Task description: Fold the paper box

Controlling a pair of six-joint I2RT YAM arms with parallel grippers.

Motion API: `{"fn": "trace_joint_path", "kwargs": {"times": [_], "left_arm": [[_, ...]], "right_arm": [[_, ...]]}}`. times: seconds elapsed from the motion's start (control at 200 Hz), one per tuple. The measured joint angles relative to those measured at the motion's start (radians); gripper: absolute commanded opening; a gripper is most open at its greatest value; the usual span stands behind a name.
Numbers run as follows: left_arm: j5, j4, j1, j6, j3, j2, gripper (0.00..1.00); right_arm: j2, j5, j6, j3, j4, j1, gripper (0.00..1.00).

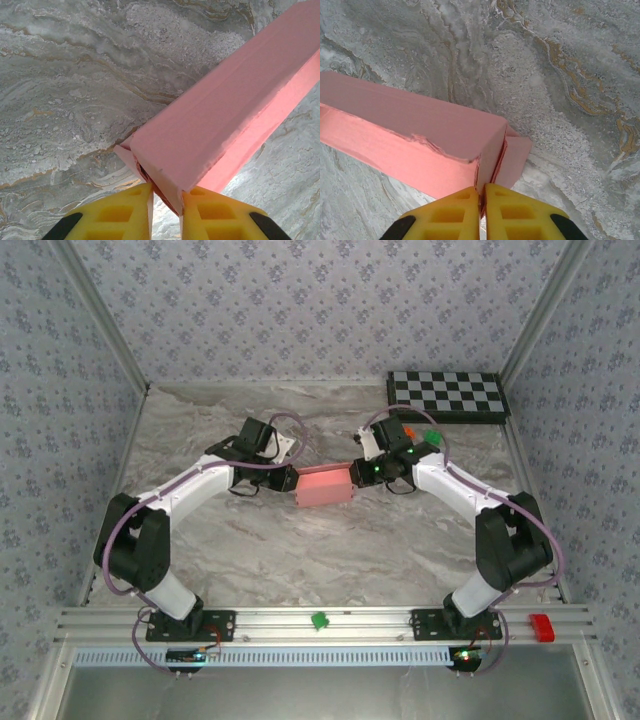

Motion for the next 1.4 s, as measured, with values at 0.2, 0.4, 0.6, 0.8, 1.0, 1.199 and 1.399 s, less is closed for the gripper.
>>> {"fn": "trace_joint_path", "kwargs": {"times": [0.2, 0.4, 0.6, 0.8, 1.0, 1.199, 1.399], "left_arm": [[-0.004, 0.0, -0.002, 0.0, 0.0, 0.002, 0.2], [-0.008, 0.0, -0.002, 0.0, 0.0, 0.002, 0.2], [-0.012, 0.0, -0.004, 0.001, 0.0, 0.002, 0.2], [-0.012, 0.0, -0.004, 0.001, 0.002, 0.003, 0.2], [-0.015, 0.0, -0.005, 0.001, 0.002, 0.003, 0.2], [-0.015, -0.004, -0.006, 0.001, 0.011, 0.01, 0.2], [-0.015, -0.005, -0.006, 0.001, 0.013, 0.011, 0.2]], "right_arm": [[0.0, 0.0, 0.0, -0.016, 0.028, 0.0, 0.09], [-0.003, 0.0, 0.001, -0.026, 0.047, 0.0, 0.11], [-0.022, 0.008, 0.015, -0.032, 0.034, 0.0, 0.33], [-0.072, 0.008, 0.013, -0.033, 0.028, 0.0, 0.44], [-0.072, 0.007, 0.02, 0.002, 0.028, -0.01, 0.5], [-0.02, 0.006, 0.045, 0.109, 0.036, -0.018, 0.52], [0.035, 0.007, 0.06, 0.158, 0.035, -0.023, 0.52]]}}
